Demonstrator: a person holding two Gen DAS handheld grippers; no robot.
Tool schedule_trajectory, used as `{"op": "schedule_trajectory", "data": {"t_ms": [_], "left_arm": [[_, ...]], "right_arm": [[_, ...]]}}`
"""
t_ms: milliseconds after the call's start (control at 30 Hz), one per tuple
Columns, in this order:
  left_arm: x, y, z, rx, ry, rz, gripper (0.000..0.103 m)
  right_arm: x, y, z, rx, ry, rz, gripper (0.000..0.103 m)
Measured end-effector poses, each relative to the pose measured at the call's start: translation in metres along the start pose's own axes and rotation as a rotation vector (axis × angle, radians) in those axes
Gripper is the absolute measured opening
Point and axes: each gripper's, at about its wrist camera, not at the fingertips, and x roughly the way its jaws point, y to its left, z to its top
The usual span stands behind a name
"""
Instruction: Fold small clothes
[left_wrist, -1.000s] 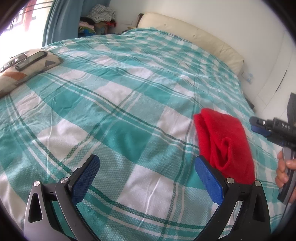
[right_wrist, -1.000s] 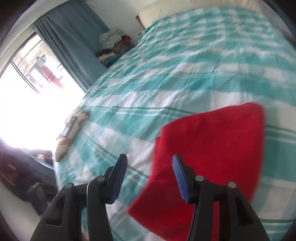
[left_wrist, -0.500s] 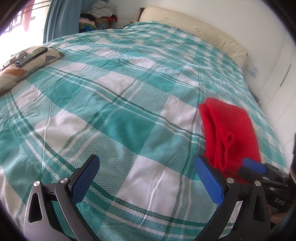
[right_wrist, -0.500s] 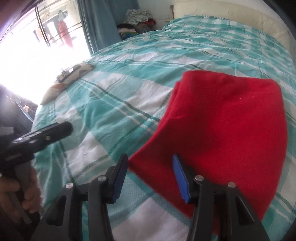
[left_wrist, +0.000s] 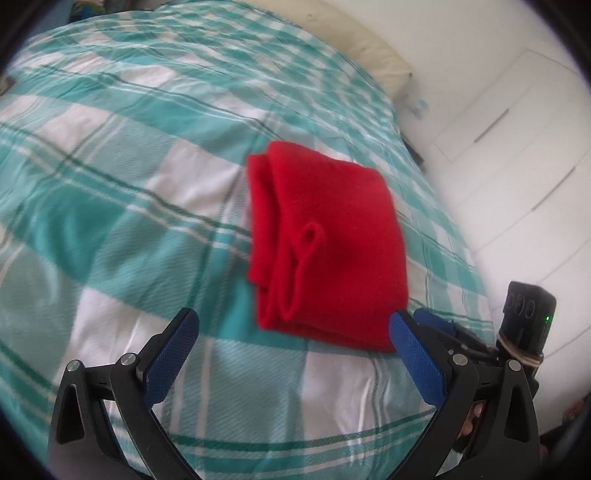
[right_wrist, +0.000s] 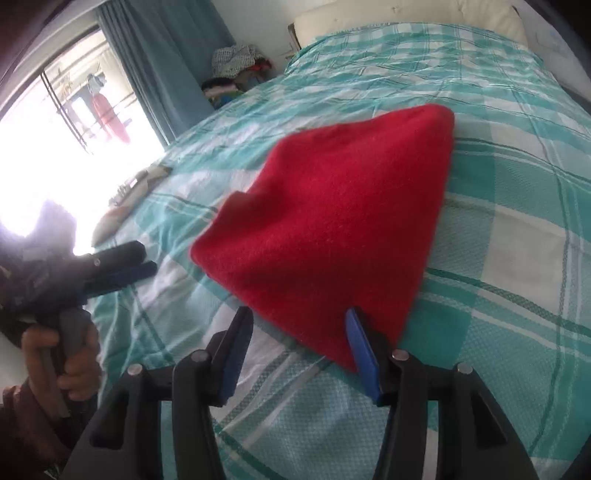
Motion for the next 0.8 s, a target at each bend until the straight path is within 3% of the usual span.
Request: {"op": "schedule_trajectory", "data": {"t_ms": [67,167,300,367,467,500,533,567,600,633,700,800], "left_arm": [[0.019,-0.006,0.023,0.048,0.022,0.010,0.103],[0.050,0.003,0.049,0.046,0.047,0.097,0.102],[0.078,0.011,0.065,0.033,0.125,0.044,0.102],[0.089,0.006,0.069,0.065,0.136,0.059,0.103],[0.116,0.004,0.068,0.119,0.189,0.153,0.103],[0.117,0.003,0.066,0.125,0.176,0.165,0.103],[0.117,0.000,0.064,0.135,0.159,0.186,0.101],[0.117,-0.005,0.061,0.165,0.148,0.211,0.083],[0.116,-0.012,0.058,0.206,0.142,0.206,0.065],[0.116,-0.017,0.056,0.224,0.155,0.168,0.037],[0.107,-0.028,0.058,0.255,0.131,0.205,0.027],[0.076,-0.047,0.068,0.299,0.058,0.185,0.024]], "right_arm": [[-0.012,-0.021,0.013,0.054,-0.049,-0.066,0.077],[-0.004,-0.052,0.033,0.131,-0.025,-0.067,0.077],[0.027,-0.078,0.052,0.233,0.006,0.033,0.077],[0.050,-0.089,0.058,0.340,0.000,0.119,0.077],[0.084,-0.087,0.057,0.440,-0.003,0.211,0.074],[0.091,-0.078,0.058,0.412,0.001,0.189,0.071],[0.095,-0.066,0.060,0.345,0.015,0.106,0.060],[0.096,-0.052,0.062,0.270,0.022,0.014,0.049],[0.095,-0.040,0.064,0.207,0.022,-0.051,0.045],[0.093,-0.027,0.066,0.151,0.016,-0.103,0.039],[0.083,0.001,0.071,0.027,-0.012,-0.193,0.033],[0.060,0.032,0.081,-0.084,-0.081,-0.232,0.031]]}}
